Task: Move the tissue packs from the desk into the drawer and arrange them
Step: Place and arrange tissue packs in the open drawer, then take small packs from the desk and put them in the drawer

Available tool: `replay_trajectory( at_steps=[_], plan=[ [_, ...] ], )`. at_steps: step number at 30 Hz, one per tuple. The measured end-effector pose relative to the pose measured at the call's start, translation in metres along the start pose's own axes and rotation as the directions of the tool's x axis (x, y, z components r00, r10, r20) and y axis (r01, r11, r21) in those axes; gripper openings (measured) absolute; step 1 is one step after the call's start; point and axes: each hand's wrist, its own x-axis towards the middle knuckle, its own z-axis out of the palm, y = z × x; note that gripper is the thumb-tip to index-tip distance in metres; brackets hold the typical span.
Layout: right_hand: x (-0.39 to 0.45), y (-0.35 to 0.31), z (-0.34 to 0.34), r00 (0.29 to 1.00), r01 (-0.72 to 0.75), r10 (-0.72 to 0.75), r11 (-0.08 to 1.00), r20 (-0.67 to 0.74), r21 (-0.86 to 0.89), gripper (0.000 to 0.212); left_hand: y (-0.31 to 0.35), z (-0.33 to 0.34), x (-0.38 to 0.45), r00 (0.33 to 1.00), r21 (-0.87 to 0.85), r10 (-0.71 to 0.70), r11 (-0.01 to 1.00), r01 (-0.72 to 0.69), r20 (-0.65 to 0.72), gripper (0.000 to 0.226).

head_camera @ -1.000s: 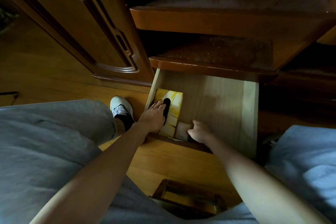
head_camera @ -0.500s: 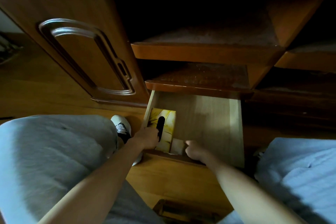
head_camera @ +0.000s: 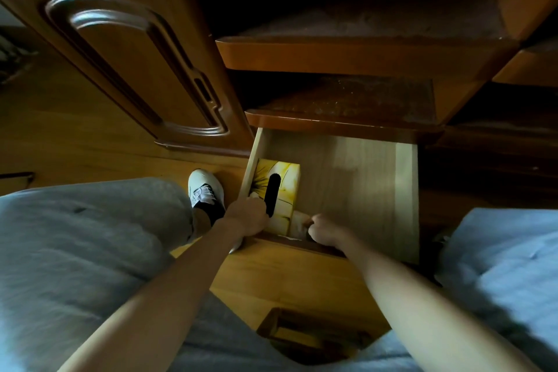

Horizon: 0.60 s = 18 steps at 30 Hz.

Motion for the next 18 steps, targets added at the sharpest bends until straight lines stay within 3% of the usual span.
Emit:
replay_trajectory(
  at_steps=[6,9,11,13,15,17,18],
  plan=[
    [-0.018,-0.002,-0.015,0.986,0.097,-0.1,0.995,-0.137,-0.027,0.023,0.004,-0.012,-0.005,1.0,0.03,0.012,0.999,-0.013,0.015,0.027],
    [-0.041,-0.014,-0.041,0.969,0.167,-0.161,0.986,-0.188,0.016,0.027,0.018,-0.043,-0.014,0.979,0.089,0.057,0.995,-0.04,-0.196,0.031],
    [-0.063,-0.03,-0.068,0.95,0.209,-0.196,0.977,-0.242,0.032,0.02,0.035,-0.077,-0.024,0.909,0.052,0.097,0.995,-0.082,-0.405,0.037],
    [-0.092,-0.048,-0.104,0.904,0.278,-0.256,0.961,-0.342,0.015,0.017,0.048,-0.121,-0.04,0.738,0.053,0.159,0.985,-0.165,-0.656,0.038],
    [-0.134,-0.067,-0.145,0.816,0.378,-0.35,0.925,-0.46,-0.034,0.018,0.057,-0.172,-0.061,0.461,0.114,0.234,0.955,-0.273,-0.856,0.033],
    [-0.186,-0.085,-0.184,0.692,0.517,-0.459,0.854,-0.558,-0.06,0.016,0.065,-0.228,-0.083,0.169,0.209,0.284,0.909,-0.361,-0.944,0.029],
    [-0.213,-0.095,-0.201,0.619,0.585,-0.506,0.808,-0.6,-0.078,0.015,0.069,-0.255,-0.091,0.057,0.252,0.295,0.89,-0.379,-0.954,0.027]
  ],
)
